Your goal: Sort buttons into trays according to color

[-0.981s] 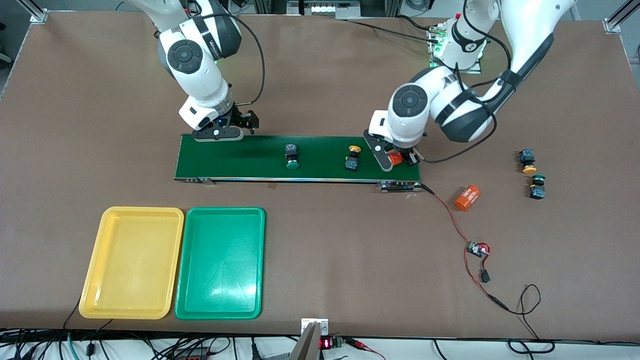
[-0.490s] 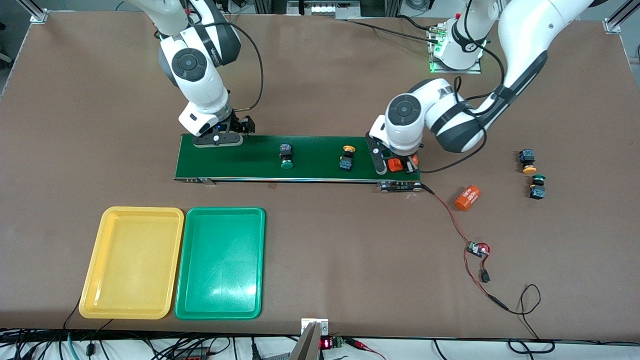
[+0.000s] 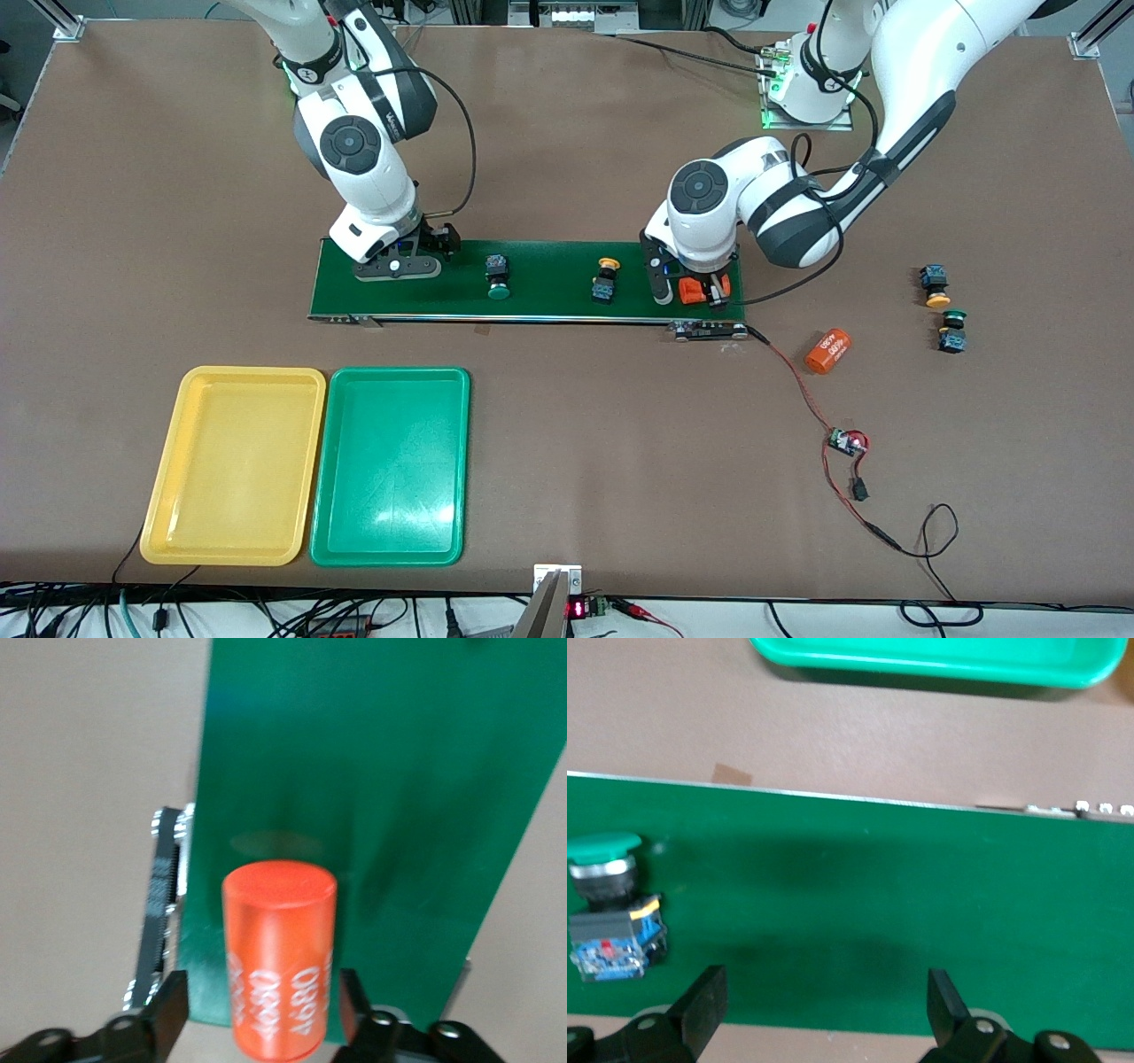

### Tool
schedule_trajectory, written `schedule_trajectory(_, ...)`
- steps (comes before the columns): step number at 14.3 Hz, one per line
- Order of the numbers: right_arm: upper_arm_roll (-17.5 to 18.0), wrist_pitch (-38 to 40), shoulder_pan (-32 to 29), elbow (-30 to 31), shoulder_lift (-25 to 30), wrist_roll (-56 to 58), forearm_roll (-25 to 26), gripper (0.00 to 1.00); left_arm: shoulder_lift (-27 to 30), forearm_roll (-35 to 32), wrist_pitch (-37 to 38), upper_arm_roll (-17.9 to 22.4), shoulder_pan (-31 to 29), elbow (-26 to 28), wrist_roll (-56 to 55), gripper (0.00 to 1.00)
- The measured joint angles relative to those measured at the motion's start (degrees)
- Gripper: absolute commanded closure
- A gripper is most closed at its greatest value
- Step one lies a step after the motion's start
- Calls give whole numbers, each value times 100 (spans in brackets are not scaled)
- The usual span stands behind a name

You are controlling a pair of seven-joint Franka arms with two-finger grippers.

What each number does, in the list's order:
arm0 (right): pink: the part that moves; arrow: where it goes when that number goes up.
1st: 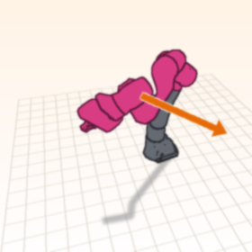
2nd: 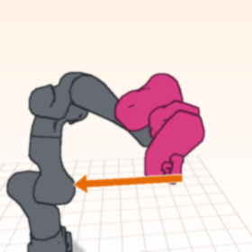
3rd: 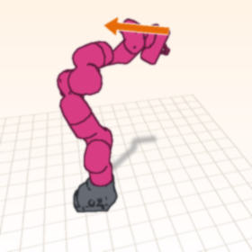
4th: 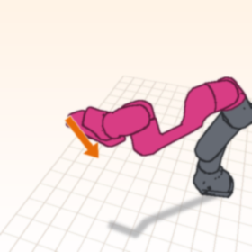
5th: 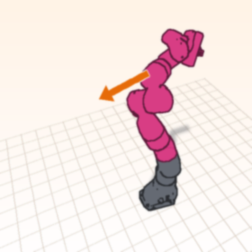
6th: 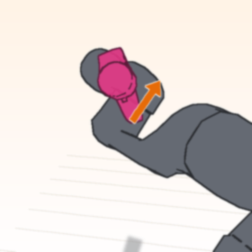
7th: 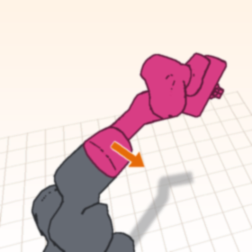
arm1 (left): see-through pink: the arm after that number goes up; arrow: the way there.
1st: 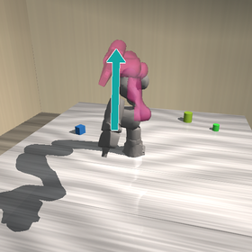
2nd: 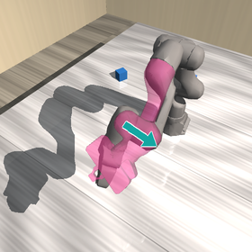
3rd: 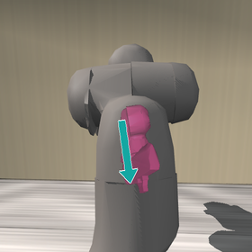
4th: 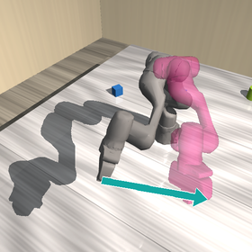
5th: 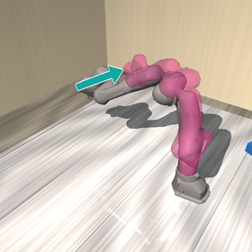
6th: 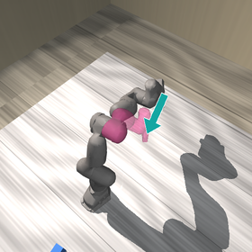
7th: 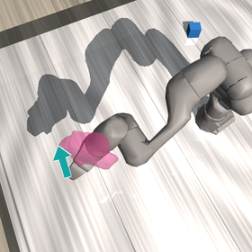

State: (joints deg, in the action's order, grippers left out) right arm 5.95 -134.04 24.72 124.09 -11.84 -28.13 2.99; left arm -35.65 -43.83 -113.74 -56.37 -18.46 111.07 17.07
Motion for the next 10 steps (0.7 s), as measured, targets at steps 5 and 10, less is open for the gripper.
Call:
schedule_trajectory(5, 3, 0, 13, -311, -274, -16, -1, 0, 19, 45, 1460, -58, -65, -882, -524, 0)
schedule_trajectory(10, -1, -1, -6, -355, -361, -266, -10, 0, -33, 51, 1735, 52, -1134, -1236, -556, 0)
